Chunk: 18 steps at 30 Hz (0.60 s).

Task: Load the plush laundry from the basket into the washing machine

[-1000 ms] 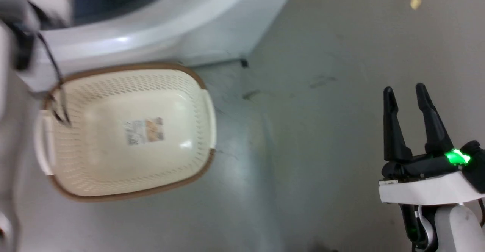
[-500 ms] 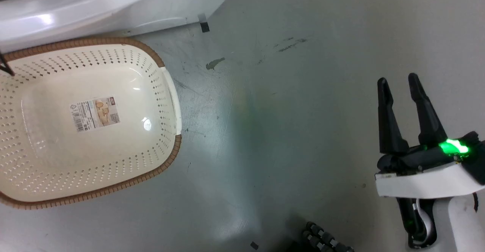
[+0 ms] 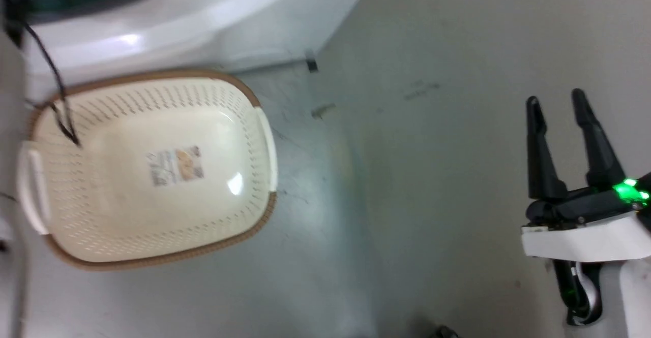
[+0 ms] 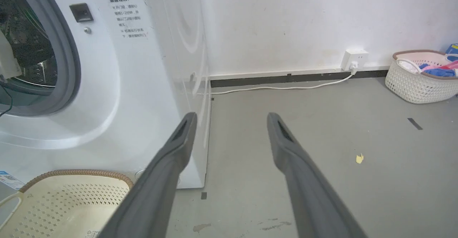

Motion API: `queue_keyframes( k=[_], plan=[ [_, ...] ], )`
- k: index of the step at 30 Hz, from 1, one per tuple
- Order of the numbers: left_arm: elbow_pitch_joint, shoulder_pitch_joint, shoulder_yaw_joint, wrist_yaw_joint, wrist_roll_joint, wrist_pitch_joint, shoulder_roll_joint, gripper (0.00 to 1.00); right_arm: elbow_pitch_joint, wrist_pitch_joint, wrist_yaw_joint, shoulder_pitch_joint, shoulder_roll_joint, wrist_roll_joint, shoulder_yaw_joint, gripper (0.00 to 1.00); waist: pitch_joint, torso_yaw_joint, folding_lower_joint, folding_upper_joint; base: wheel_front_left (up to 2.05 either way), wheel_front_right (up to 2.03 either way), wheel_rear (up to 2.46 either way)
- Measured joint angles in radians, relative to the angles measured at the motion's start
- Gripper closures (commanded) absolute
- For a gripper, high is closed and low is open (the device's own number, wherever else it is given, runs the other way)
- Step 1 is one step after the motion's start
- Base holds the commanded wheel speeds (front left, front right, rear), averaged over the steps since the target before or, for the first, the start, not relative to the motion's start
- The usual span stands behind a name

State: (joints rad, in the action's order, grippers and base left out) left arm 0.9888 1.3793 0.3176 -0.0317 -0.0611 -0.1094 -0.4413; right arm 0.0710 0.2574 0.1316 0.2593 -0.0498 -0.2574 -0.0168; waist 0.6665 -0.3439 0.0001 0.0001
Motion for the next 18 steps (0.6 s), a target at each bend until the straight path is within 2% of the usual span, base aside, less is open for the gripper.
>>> queue_keyframes(
  k=[4,8,9,18],
  plan=[
    [0.02,-0.112,0.006,0.012,-0.022,-0.104,0.047,0.0,0.002,0.0,0.0,-0.015,0.0,0.051,-0.036,0.0,-0.079,0.032,0.0,0.0,0.0,0.0,0.0],
    [-0.011,-0.259,0.007,0.03,-0.047,-0.142,0.099,0.0,-0.008,0.0,0.0,-0.062,-0.004,0.117,-0.065,0.0,-0.173,0.073,-0.0002,0.0,0.0,0.0,0.0],
    [-0.133,-0.393,-0.006,0.043,-0.073,-0.147,0.141,0.0,-0.015,0.0,0.0,-0.089,-0.015,0.136,-0.074,0.0,-0.245,0.109,-0.0004,0.0,0.0,0.0,0.0],
    [-0.565,-0.854,-0.097,0.093,-0.133,-0.147,0.2,0.0,-0.018,0.0,0.0,-0.175,-0.024,0.153,-0.078,0.0,-0.439,0.23,-0.0005,0.0,0.0,0.0,0.0]
  ],
)
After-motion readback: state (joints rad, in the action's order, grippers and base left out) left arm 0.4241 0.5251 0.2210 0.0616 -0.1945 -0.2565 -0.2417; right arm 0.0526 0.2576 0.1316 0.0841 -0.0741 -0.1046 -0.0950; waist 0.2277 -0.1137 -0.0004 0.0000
